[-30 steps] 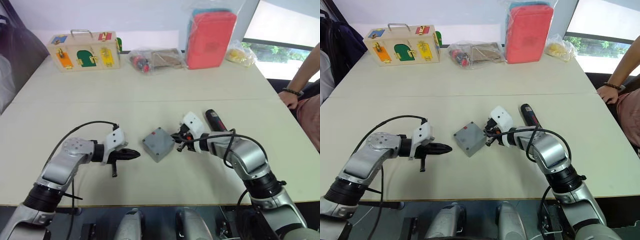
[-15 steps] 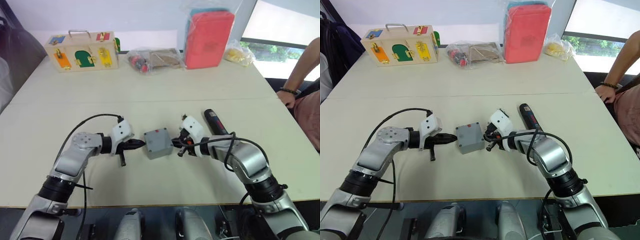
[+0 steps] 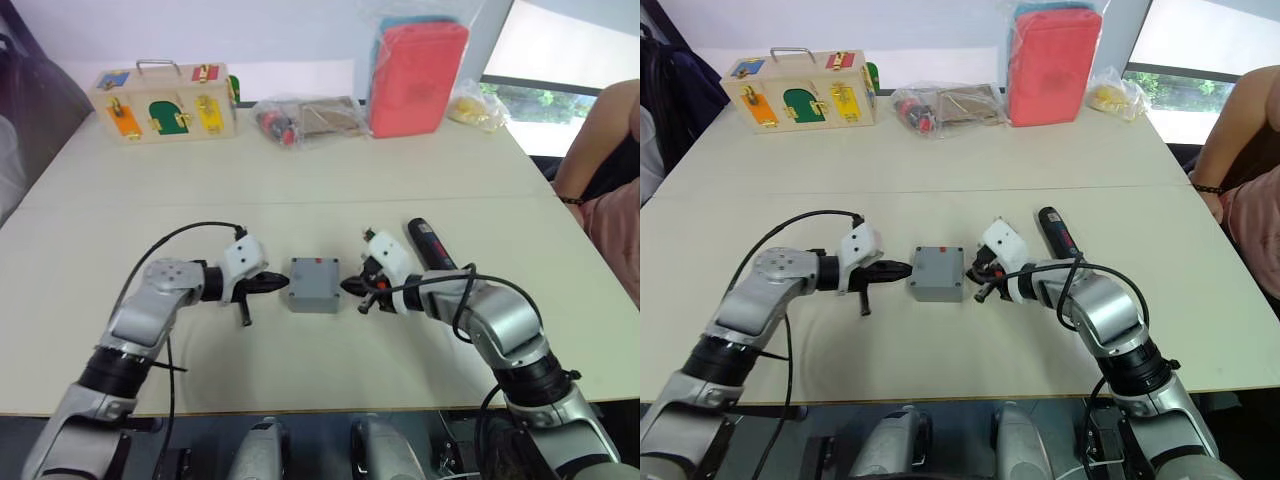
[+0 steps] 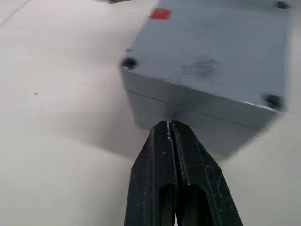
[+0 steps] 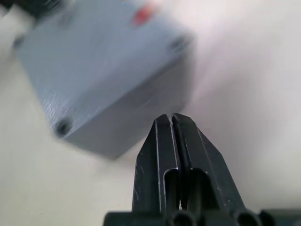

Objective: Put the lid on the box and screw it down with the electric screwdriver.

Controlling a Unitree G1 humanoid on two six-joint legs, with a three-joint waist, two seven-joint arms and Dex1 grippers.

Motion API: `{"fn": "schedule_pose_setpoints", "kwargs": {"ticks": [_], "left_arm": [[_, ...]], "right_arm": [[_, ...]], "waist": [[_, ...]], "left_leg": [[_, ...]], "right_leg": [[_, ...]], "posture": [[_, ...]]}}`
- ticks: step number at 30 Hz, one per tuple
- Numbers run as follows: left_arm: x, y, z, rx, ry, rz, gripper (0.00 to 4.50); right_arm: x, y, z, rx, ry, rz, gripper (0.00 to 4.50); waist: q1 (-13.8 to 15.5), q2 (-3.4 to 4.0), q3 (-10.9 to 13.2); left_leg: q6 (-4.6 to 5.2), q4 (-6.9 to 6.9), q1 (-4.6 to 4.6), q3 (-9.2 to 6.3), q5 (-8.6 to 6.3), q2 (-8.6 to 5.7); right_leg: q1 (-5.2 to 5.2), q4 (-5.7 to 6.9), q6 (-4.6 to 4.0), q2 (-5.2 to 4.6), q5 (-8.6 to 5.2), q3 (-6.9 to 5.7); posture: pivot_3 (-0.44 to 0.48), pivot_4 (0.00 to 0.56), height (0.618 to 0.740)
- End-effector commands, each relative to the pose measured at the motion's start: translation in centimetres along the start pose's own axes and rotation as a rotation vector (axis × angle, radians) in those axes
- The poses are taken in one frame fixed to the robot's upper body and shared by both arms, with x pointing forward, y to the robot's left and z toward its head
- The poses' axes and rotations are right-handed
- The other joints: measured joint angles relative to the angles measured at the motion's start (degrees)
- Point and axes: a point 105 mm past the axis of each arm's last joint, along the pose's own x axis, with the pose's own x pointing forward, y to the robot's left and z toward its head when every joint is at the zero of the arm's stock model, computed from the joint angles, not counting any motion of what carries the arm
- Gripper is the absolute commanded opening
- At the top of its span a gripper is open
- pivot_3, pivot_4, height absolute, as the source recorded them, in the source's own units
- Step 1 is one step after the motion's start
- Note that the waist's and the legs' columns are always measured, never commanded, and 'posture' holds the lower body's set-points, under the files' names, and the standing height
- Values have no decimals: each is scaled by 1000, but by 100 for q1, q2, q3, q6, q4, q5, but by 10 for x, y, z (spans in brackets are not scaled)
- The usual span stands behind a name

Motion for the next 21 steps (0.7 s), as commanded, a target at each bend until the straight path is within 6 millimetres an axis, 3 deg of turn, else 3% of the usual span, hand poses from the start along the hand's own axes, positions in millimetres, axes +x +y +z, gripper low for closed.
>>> {"fn": "schedule_pose_setpoints", "kwargs": {"ticks": [1,2,5,8,13,21], "left_arm": [[-20,0,33,39,-82,15,0],[-22,-1,36,37,-86,16,0],[-27,-2,48,60,-103,21,0],[-29,-1,67,104,-138,32,0],[-22,-2,84,134,-185,39,0],[-18,-3,88,142,-193,35,0]], "right_arm": [[-10,-31,24,-2,-109,-127,43],[-10,-34,24,-1,-113,-137,43],[-7,-43,24,14,-114,-153,721],[1,-52,20,21,-101,-168,1902],[12,-61,15,25,-106,-174,1902],[19,-67,9,52,-103,-176,1902]], "waist": [[13,0,0],[23,0,0],[11,0,0],[5,0,0],[3,0,0],[-5,0,0]], "left_leg": [[0,0,0,1,0,0],[0,0,0,1,0,0],[0,0,0,2,0,0],[-1,0,0,5,0,-1],[-2,0,1,4,1,-2],[-4,0,1,5,2,-1]], "right_leg": [[0,1,0,0,0,0],[0,1,0,0,0,0],[0,0,0,0,0,-1],[0,1,0,-1,0,1],[0,3,0,1,0,-1],[0,4,0,2,0,1]], "posture": [[0,150,730],[0,150,730],[0,150,730],[0,150,730],[0,150,730],[0,150,730]]}}
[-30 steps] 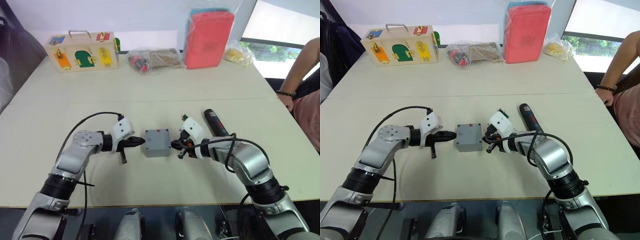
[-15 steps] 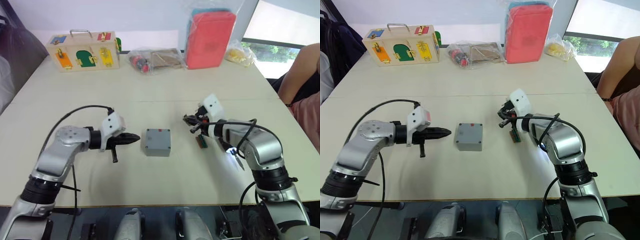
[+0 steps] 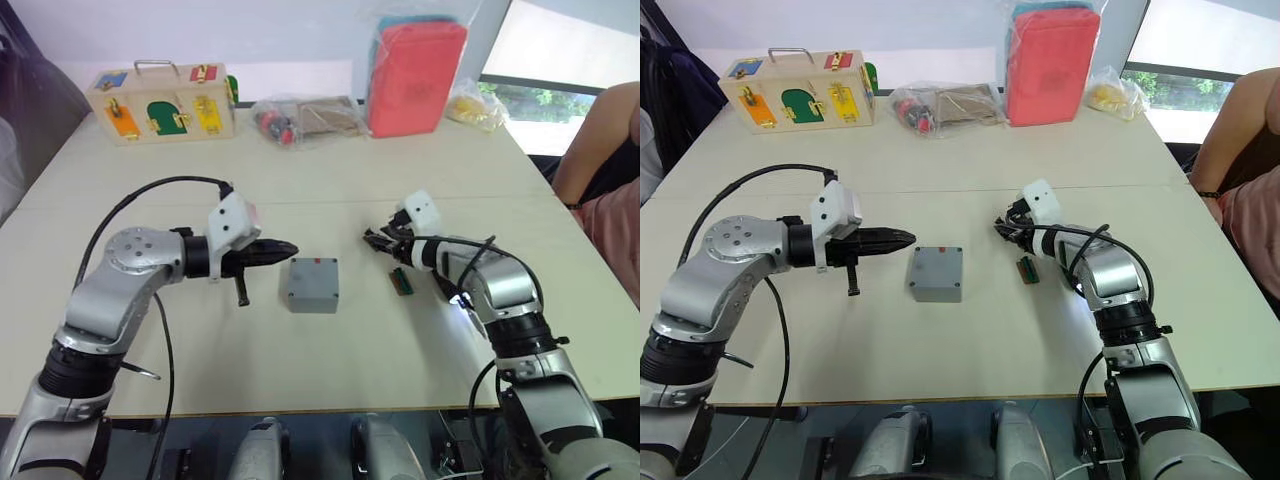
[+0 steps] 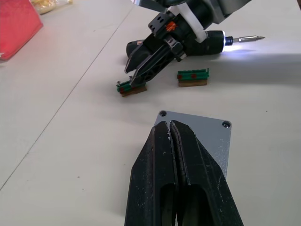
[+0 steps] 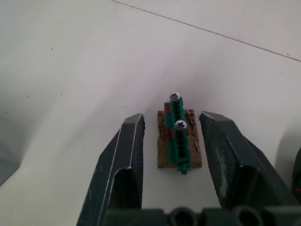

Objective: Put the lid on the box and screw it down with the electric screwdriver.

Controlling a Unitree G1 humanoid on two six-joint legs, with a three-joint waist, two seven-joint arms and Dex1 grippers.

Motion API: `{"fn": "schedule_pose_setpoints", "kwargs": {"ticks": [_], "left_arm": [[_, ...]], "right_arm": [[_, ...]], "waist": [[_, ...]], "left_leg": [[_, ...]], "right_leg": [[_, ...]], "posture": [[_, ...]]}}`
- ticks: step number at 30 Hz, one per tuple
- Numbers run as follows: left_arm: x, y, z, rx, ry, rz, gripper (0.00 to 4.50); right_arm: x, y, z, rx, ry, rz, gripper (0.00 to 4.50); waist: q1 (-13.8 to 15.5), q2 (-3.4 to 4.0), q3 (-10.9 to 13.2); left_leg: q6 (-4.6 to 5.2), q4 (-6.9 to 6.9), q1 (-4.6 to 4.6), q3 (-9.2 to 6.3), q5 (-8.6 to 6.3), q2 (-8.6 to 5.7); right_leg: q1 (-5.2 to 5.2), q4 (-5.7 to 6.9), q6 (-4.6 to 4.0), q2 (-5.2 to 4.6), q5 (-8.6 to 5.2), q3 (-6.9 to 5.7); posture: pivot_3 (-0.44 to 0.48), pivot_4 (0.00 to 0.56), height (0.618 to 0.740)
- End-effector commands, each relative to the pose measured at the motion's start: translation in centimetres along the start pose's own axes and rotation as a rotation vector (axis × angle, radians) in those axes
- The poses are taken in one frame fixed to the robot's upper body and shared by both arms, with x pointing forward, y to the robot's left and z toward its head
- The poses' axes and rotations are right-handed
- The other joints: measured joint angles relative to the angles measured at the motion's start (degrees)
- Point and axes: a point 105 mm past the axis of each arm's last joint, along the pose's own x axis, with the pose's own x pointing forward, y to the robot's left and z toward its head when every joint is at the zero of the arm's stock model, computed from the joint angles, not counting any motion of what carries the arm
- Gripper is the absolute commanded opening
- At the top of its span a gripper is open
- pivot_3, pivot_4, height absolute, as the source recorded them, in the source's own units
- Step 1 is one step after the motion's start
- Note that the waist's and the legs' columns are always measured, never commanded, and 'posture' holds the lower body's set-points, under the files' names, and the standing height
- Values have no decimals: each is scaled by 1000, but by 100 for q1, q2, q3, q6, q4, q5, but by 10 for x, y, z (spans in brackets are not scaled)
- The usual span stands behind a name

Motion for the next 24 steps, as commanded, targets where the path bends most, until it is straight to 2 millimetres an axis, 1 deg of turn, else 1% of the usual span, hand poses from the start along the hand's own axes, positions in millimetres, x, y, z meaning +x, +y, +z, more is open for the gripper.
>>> {"fn": "schedule_pose_setpoints", "kwargs": {"ticks": [1,16,17,18,19,21,22,24], "left_arm": [[0,0,11,35,-24,6,0],[-1,-3,11,28,-26,10,0],[0,-3,12,28,-27,10,0],[0,-3,12,28,-28,10,0],[1,-3,12,27,-30,9,0],[1,-4,12,27,-31,7,0],[2,-4,12,26,-31,5,0],[2,-5,12,26,-31,3,0]], "right_arm": [[0,0,15,-16,-56,2,1902],[2,-2,13,-4,-49,-4,1902],[2,-3,14,-4,-50,-5,1528],[2,-3,14,-4,-51,-6,1292],[1,-4,15,-5,-54,-9,900],[1,-5,17,-6,-61,-12,273],[0,-5,18,-5,-64,-13,100],[0,-6,19,-3,-68,-14,100]], "waist": [[2,0,0],[5,0,0],[5,0,0],[5,0,0],[5,0,0],[5,0,0],[5,0,0],[6,0,0]], "left_leg": [[0,0,0,0,0,0],[-1,0,0,1,0,0],[-1,0,0,1,0,0],[-1,0,0,1,0,0],[-1,0,0,1,0,0],[-1,0,0,1,0,0],[-1,0,0,1,0,0],[-1,0,0,1,1,0]], "right_leg": [[0,0,0,0,0,0],[0,0,0,0,0,0],[0,0,0,0,0,0],[0,0,0,0,0,0],[0,0,0,0,0,0],[0,0,0,0,0,0],[0,0,0,0,0,0],[0,0,0,0,0,0]], "posture": [[0,150,730],[0,150,730],[0,150,730],[0,150,730],[0,150,730],[0,150,730],[0,150,730],[0,150,730]]}}
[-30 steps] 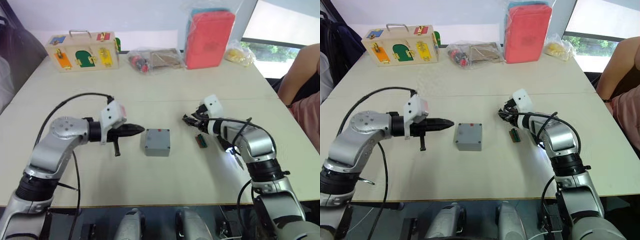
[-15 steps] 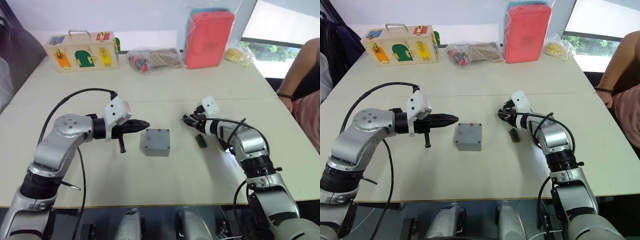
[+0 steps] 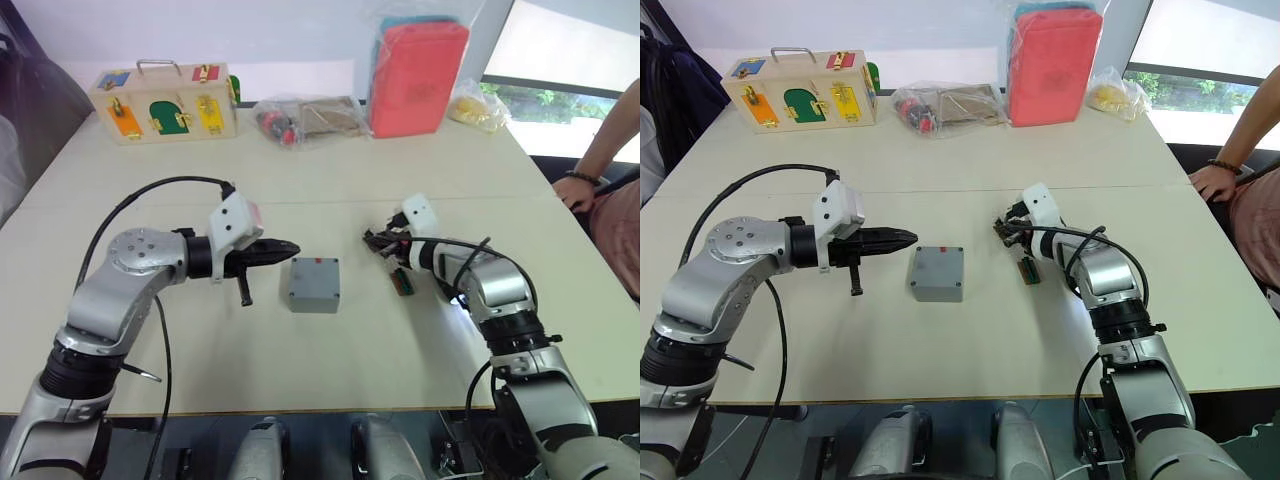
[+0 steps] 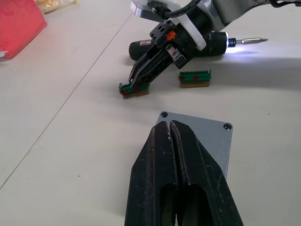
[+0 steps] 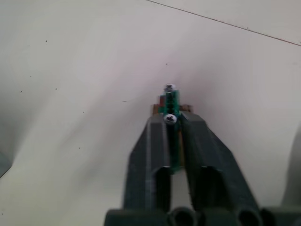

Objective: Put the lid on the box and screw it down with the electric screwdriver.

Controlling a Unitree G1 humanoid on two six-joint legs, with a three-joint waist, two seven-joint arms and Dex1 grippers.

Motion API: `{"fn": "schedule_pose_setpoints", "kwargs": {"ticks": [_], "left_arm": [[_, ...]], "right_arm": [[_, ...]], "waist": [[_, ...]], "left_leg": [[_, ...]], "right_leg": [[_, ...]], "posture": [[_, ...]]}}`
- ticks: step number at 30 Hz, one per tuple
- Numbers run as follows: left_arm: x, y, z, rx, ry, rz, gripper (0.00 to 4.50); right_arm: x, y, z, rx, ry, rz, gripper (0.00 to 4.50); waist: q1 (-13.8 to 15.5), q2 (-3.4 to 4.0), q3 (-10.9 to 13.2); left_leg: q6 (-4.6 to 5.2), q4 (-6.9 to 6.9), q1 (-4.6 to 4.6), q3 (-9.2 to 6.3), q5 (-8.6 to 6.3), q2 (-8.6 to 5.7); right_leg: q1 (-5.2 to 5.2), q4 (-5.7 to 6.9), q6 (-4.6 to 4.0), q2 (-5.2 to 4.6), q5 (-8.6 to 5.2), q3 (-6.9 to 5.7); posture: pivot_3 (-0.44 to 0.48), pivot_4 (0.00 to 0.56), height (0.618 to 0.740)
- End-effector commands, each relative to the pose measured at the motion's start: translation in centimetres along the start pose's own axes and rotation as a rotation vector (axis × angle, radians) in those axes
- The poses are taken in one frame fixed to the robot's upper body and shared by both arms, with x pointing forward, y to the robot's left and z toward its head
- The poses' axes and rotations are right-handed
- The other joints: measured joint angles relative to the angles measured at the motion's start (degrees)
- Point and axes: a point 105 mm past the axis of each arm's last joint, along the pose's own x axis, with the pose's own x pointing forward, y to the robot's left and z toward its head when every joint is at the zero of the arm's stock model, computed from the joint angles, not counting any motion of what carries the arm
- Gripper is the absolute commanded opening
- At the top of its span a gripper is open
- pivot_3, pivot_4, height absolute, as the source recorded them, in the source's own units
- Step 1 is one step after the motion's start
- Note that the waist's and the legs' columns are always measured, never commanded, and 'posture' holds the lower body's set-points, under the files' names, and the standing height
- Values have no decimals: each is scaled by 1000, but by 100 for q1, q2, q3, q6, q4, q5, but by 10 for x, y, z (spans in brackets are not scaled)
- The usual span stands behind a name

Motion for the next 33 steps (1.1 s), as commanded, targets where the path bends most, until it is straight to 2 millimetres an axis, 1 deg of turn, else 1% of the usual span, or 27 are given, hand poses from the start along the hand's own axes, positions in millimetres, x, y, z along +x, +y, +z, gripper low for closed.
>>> {"fn": "schedule_pose_setpoints", "kwargs": {"ticks": [1,6,8,11,14,17,20,23,26,29,33], "left_arm": [[0,-5,10,32,-28,-16,0],[2,-5,11,33,-30,-18,0],[2,-5,11,34,-31,-21,0],[1,-5,11,32,-28,-22,0],[0,-5,9,31,-23,-22,0],[-2,-5,8,27,-17,-20,0],[-3,-4,5,20,-8,-20,0],[-4,-5,4,17,-5,-22,0],[-5,-5,3,15,-1,-23,0],[-6,-7,2,11,3,-24,0],[-7,-8,0,8,11,-25,0]], "right_arm": [[-4,-3,21,-12,-68,-9,100],[-5,-2,20,-2,-61,-4,100],[-6,-1,23,-1,-65,2,100],[-14,-2,38,-14,-101,-6,100],[-24,2,53,-35,-131,7,100],[-36,10,69,-49,-164,37,100],[-44,34,77,-79,-152,136,100],[-48,61,74,-82,-122,250,100],[-49,84,65,-79,-94,329,100],[-46,94,56,-75,-71,344,100],[-43,102,46,-74,-41,365,100]], "waist": [[1,0,0],[1,0,0],[2,0,0],[2,1,0],[4,1,1],[6,1,1],[5,1,1],[-1,1,1],[4,1,1],[8,0,0],[17,0,0]], "left_leg": [[0,0,0,0,0,0],[0,0,0,0,0,0],[0,0,0,0,0,0],[0,0,0,0,0,0],[0,0,0,0,0,0],[0,0,0,-1,0,0],[0,0,0,-1,0,0],[0,-1,0,-3,0,1],[0,0,0,-4,0,1],[1,0,0,-4,0,1],[0,1,-1,-3,0,-1]], "right_leg": [[0,0,0,0,0,0],[0,0,0,0,0,0],[0,0,0,0,0,0],[0,0,0,0,0,0],[0,0,0,0,0,0],[0,0,0,0,0,0],[0,1,0,0,0,0],[0,0,0,1,0,0],[0,1,0,1,0,-1],[0,0,0,0,0,-1],[0,0,0,-4,0,0]], "posture": [[0,150,730],[0,150,730],[0,150,730],[0,150,730],[0,150,730],[0,150,730],[0,150,730],[0,150,730],[0,150,730],[0,150,730],[0,150,730]]}}
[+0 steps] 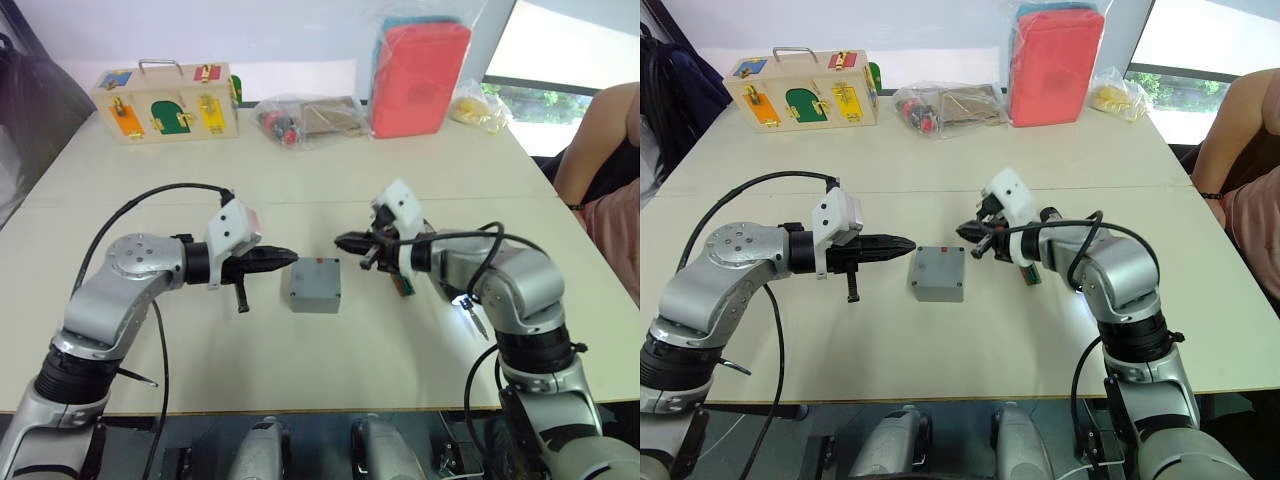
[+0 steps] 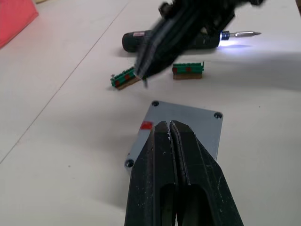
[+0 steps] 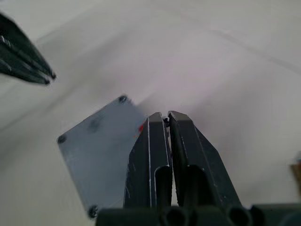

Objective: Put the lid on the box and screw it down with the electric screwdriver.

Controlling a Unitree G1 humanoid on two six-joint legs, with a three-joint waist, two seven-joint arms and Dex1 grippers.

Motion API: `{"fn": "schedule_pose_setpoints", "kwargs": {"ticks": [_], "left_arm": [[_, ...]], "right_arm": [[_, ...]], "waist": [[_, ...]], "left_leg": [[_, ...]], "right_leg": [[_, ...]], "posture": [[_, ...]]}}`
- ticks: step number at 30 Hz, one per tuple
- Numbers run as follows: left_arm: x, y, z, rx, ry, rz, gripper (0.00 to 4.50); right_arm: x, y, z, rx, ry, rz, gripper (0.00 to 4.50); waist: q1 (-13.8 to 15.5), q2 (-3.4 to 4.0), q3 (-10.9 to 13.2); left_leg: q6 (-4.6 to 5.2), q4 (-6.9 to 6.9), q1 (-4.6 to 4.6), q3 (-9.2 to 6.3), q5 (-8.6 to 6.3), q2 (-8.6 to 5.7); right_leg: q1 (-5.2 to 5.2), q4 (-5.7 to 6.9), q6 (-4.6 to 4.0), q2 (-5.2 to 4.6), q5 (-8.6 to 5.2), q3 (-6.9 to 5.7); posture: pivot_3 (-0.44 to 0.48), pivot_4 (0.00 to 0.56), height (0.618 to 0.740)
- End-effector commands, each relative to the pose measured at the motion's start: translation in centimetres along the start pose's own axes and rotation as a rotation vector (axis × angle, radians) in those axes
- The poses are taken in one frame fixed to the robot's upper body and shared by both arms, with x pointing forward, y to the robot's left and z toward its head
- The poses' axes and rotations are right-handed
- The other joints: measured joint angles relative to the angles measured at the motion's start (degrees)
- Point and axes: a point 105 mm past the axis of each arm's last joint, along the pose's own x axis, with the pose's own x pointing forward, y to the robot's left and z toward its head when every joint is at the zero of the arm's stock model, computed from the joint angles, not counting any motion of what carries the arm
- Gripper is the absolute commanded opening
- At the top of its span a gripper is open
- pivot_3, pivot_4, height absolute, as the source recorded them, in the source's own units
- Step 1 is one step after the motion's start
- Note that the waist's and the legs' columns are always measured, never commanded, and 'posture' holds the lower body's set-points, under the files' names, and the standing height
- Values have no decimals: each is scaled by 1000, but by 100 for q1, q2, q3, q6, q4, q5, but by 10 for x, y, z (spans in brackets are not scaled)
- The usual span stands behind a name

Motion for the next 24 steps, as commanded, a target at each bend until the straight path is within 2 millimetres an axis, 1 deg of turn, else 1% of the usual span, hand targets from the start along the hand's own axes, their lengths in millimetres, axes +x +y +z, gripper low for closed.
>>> {"fn": "schedule_pose_setpoints", "kwargs": {"ticks": [1,4,9,15,24], "left_arm": [[-4,-3,8,36,-11,2,0],[-4,-3,8,36,-9,4,0],[-3,-4,8,32,-10,8,0],[-3,-5,9,32,-12,10,0],[-1,-6,10,33,-16,10,0]], "right_arm": [[0,9,5,-33,-21,20,100],[1,8,1,-38,-4,14,100],[1,2,-1,-35,3,-5,100],[3,0,-3,-36,8,-7,100],[7,-4,0,-50,-1,-15,100]], "waist": [[-7,0,0],[-12,0,0],[-13,0,0],[-12,0,0],[-11,0,0]], "left_leg": [[0,0,0,0,0,0],[0,0,0,-1,0,1],[0,0,0,-1,0,1],[0,0,1,-1,0,1],[0,0,1,0,0,1]], "right_leg": [[0,0,0,0,0,0],[0,0,0,3,0,0],[0,0,0,4,0,-1],[0,0,0,4,0,0],[0,0,0,3,0,-1]], "posture": [[0,150,730],[0,150,730],[0,150,730],[0,150,730],[0,150,730]]}}
